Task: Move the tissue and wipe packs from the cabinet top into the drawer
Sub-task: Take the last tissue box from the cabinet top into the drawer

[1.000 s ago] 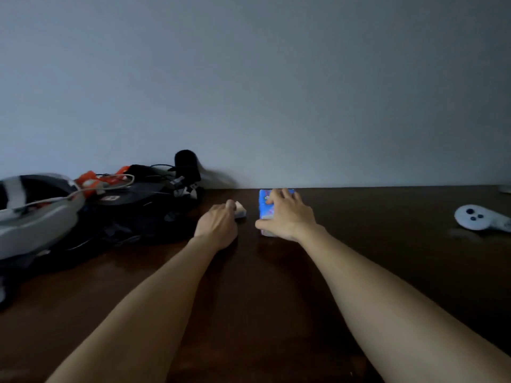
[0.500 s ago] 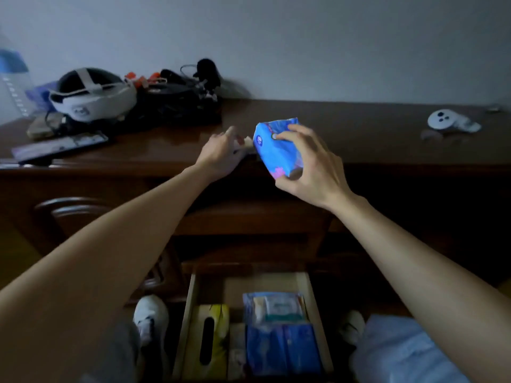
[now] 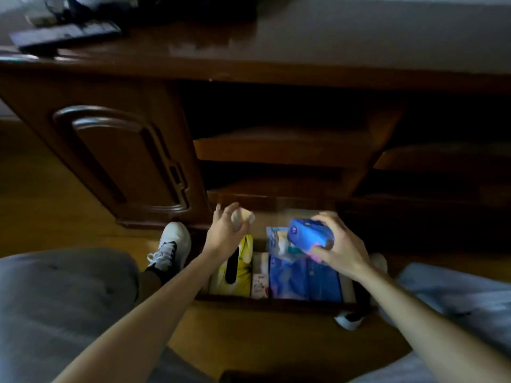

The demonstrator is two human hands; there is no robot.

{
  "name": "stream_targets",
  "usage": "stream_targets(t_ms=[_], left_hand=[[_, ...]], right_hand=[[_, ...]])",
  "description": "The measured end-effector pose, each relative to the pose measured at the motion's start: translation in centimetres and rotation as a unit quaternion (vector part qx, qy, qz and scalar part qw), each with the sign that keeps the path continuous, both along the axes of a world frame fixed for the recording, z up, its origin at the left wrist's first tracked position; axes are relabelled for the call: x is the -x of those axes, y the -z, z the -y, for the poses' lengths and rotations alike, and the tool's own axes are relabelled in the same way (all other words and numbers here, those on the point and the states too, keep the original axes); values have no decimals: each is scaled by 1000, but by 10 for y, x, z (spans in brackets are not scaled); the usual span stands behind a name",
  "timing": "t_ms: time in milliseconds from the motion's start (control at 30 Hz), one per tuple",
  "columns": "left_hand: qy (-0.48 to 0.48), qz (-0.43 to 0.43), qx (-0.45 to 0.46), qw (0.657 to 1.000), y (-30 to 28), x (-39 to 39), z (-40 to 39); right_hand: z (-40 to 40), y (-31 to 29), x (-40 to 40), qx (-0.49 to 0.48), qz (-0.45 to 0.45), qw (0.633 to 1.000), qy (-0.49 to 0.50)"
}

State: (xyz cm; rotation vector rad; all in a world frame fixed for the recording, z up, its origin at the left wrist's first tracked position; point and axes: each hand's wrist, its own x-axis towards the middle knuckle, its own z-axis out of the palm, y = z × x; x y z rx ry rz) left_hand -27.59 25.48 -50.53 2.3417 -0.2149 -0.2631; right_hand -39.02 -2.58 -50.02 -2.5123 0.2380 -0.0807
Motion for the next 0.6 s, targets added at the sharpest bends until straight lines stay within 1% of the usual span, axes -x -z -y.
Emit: stream_targets(t_ms=[67,133,200,267,333,400,500,600], left_hand=[[39,-16,-76,996,29,2,7],[75,-19,-131,988,51,2,23],[117,-15,-185,976,70,2,41],[146,-46,-242,958,88,0,57],[166,-61,-307,935,106,-1,70],[158,-35,-350,923,120,-2,79],[135,17,-367,920,130,-3,86],[147,53,-400,903,137,-4,90]], right_hand=[[10,28,0,-10,-60,996,57],[15,49,-2,22,-77,993,83],[17,64,-4,69,-98,991,54],[16,75,-6,98,-176,979,-12],[12,84,-4,120,-242,962,-48],[7,88,-2,128,-255,957,-51],[-2,90,0,135,-269,952,-55],[-7,90,3,130,-307,941,-55]])
